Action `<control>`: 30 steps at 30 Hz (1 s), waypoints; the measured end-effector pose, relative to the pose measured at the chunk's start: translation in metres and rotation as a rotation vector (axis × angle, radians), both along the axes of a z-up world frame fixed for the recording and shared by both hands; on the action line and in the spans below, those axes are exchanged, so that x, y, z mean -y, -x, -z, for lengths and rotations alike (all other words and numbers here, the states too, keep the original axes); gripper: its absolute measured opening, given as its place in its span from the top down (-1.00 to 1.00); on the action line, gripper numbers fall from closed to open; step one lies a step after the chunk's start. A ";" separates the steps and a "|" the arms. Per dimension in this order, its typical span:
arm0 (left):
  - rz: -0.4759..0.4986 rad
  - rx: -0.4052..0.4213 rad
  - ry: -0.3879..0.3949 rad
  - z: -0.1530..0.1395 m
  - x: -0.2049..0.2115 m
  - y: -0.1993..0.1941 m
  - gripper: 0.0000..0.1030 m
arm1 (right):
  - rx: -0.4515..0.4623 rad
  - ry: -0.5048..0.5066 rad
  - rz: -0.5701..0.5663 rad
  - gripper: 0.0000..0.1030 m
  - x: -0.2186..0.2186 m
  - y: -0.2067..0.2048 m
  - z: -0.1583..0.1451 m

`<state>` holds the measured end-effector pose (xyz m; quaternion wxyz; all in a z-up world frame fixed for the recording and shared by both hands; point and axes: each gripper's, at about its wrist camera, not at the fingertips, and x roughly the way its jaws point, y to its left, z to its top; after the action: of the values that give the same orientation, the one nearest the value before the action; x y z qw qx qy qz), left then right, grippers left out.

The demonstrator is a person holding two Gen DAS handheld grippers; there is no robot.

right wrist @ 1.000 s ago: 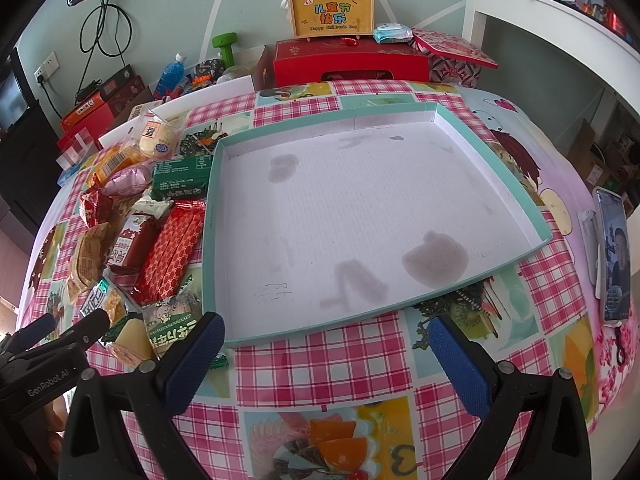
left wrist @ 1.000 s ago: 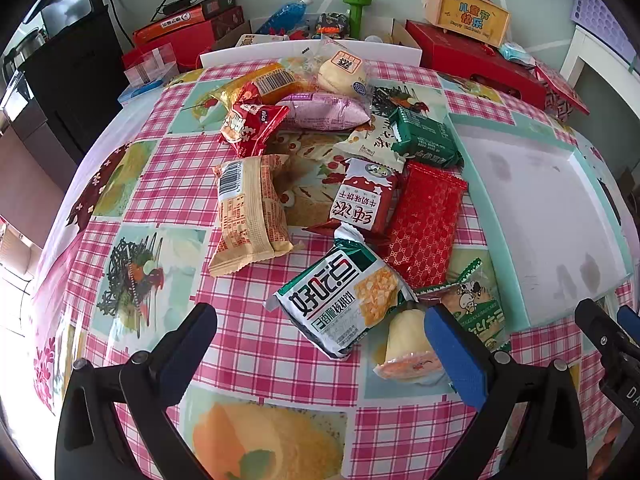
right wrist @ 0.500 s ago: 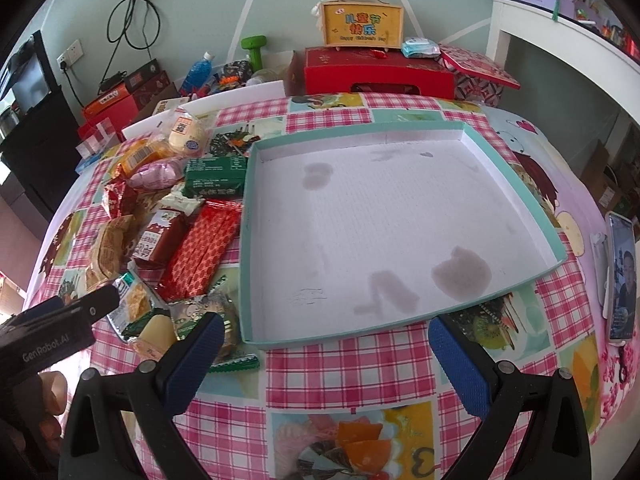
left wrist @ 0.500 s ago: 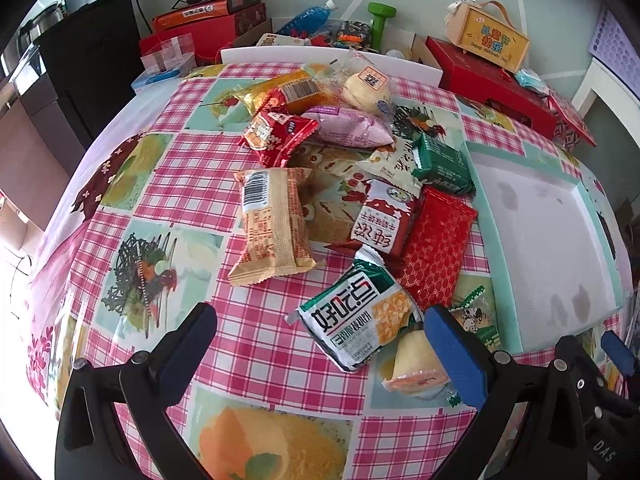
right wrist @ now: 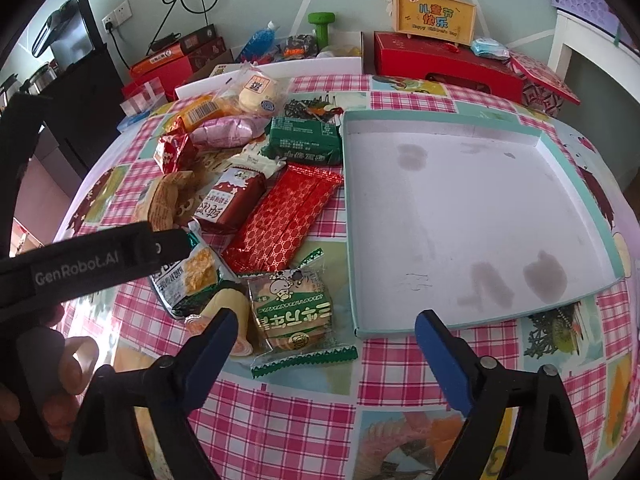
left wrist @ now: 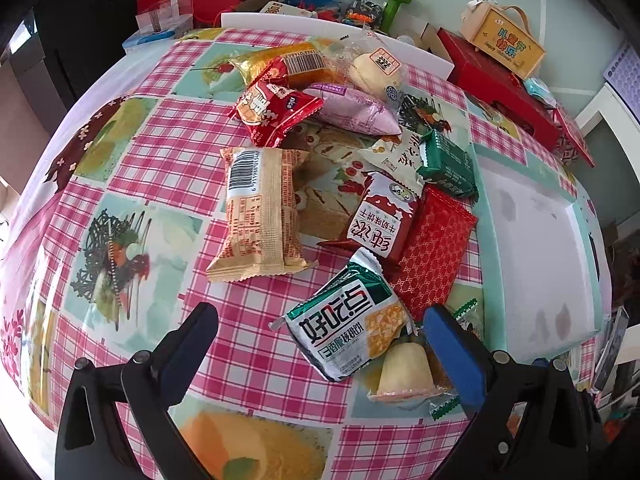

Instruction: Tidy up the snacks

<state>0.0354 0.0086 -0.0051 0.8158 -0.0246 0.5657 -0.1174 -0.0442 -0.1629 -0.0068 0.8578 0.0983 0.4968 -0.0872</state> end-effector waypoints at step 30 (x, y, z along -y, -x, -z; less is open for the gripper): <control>-0.121 -0.111 0.053 0.022 -0.038 -0.008 -0.16 | 0.005 -0.044 -0.128 0.03 -0.021 -0.014 0.011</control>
<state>0.0432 0.0470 -0.0270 0.7880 -0.0871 0.6040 -0.0811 -0.0298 -0.1420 -0.0179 0.8605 0.0855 0.5017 -0.0210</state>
